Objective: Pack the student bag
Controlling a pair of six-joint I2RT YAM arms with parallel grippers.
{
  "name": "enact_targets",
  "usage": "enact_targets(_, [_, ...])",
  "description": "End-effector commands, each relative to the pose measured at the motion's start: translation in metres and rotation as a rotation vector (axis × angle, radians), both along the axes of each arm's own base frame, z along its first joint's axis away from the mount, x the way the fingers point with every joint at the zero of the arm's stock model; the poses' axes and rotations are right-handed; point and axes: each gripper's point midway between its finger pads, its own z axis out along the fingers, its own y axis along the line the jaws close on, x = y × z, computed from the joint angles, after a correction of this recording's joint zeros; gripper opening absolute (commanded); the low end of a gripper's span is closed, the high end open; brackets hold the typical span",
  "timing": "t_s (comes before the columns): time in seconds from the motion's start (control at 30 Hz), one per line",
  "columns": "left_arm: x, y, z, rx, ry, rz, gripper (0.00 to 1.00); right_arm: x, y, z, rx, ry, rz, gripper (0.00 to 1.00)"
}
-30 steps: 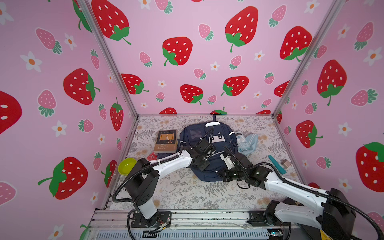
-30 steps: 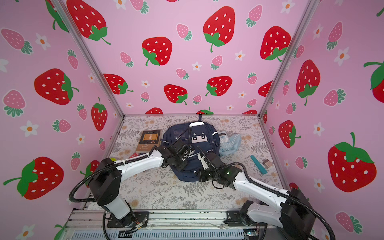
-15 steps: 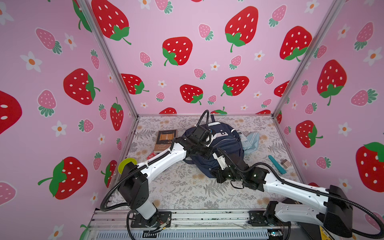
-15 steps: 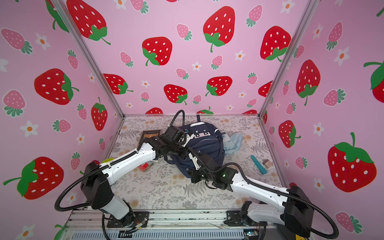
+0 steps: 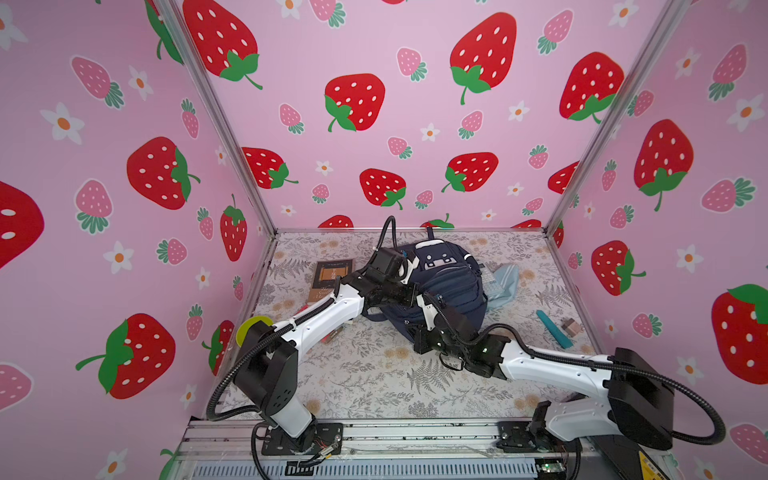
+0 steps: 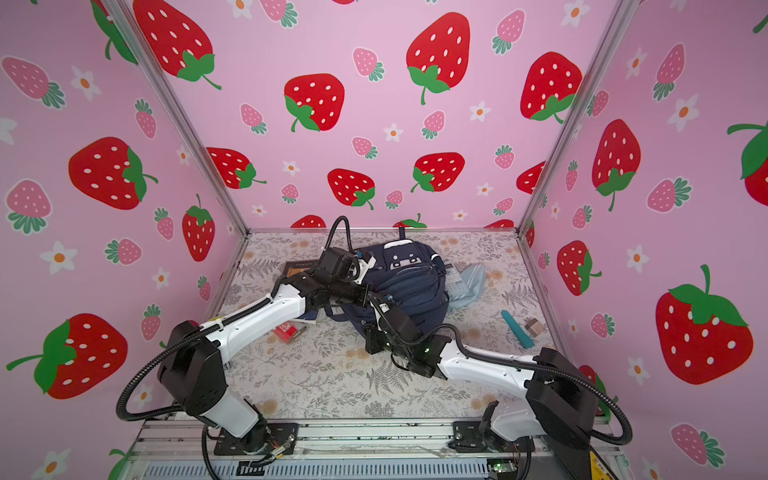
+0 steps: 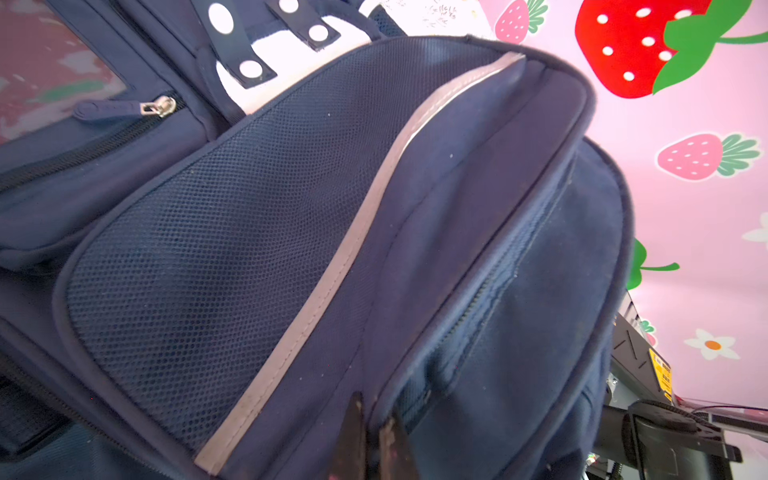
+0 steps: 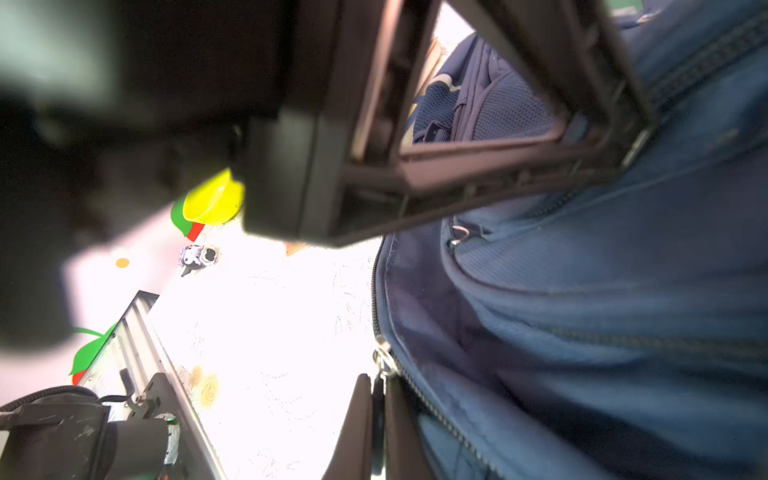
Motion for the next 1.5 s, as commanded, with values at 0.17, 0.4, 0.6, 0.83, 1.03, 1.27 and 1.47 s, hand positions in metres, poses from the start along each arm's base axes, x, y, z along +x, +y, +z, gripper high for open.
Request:
enact_targets(0.17, [-0.03, -0.044, 0.052, -0.283, -0.053, -0.107, 0.0, -0.026, -0.014, -0.018, -0.104, 0.13, 0.022, 0.0])
enact_targets(0.4, [-0.031, -0.05, 0.046, -0.386, -0.027, -0.059, 0.0, -0.016, 0.014, -0.044, -0.114, 0.136, 0.043, 0.0])
enact_targets(0.6, [-0.034, -0.046, 0.039, -0.392, -0.024, -0.047, 0.0, -0.008, 0.028, -0.052, -0.118, 0.136, 0.074, 0.21])
enact_targets(0.83, [-0.042, -0.034, 0.006, -0.248, -0.021, -0.103, 0.0, -0.009, -0.014, -0.064, -0.157, 0.184, 0.029, 0.42])
enact_targets(1.03, [-0.046, -0.024, -0.011, -0.136, -0.04, -0.152, 0.0, 0.01, -0.054, -0.027, -0.109, 0.134, -0.023, 0.48])
enact_targets(1.27, [-0.048, -0.019, -0.018, -0.039, -0.057, -0.214, 0.0, 0.05, -0.095, 0.026, -0.078, 0.034, -0.152, 0.59])
enact_targets(1.47, [-0.037, -0.004, 0.016, -0.026, -0.134, -0.13, 0.5, 0.078, -0.095, 0.042, -0.041, 0.043, -0.159, 0.58])
